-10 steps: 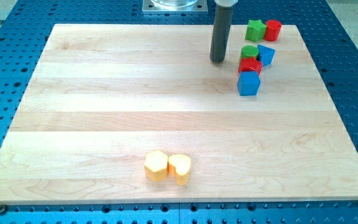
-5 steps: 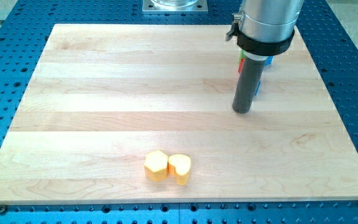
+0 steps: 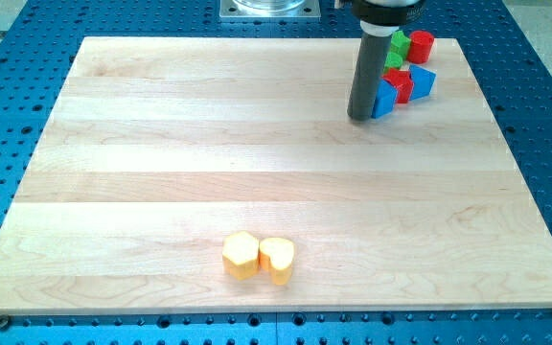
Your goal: Move the redgreen and blue blocks to the top right
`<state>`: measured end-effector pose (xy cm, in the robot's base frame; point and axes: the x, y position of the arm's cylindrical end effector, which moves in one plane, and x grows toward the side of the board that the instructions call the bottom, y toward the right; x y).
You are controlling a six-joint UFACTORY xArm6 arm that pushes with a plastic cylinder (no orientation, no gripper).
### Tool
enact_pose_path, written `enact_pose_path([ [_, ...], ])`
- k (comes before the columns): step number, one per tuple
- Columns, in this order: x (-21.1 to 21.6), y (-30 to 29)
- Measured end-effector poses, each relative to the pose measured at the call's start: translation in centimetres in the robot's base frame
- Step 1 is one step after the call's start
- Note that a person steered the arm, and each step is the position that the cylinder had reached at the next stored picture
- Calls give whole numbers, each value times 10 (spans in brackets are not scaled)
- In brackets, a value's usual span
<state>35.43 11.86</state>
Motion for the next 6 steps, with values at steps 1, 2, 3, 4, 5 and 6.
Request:
enact_pose_path([
  [1,-5,0],
  [2,-6,2],
  [3,-7,7],
  [4,-7,21],
  [5,-7,32],
  [6,-7,36],
])
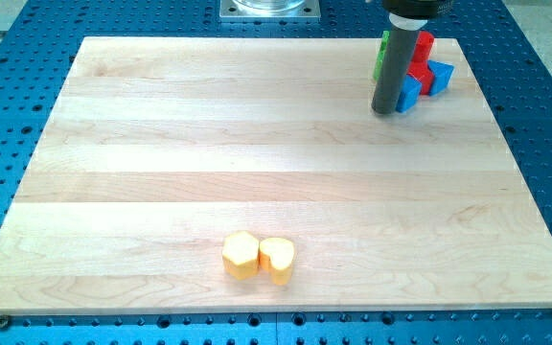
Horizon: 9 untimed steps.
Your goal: Move the redgreen and blue blocks to the top right
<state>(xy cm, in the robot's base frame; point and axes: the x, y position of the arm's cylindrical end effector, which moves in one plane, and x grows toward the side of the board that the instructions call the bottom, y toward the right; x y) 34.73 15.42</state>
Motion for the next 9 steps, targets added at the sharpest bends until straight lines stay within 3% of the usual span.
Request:
enact_pose_path([
  [5,-1,27],
  [6,53,41],
  [7,59,83],
  [9,32,108],
])
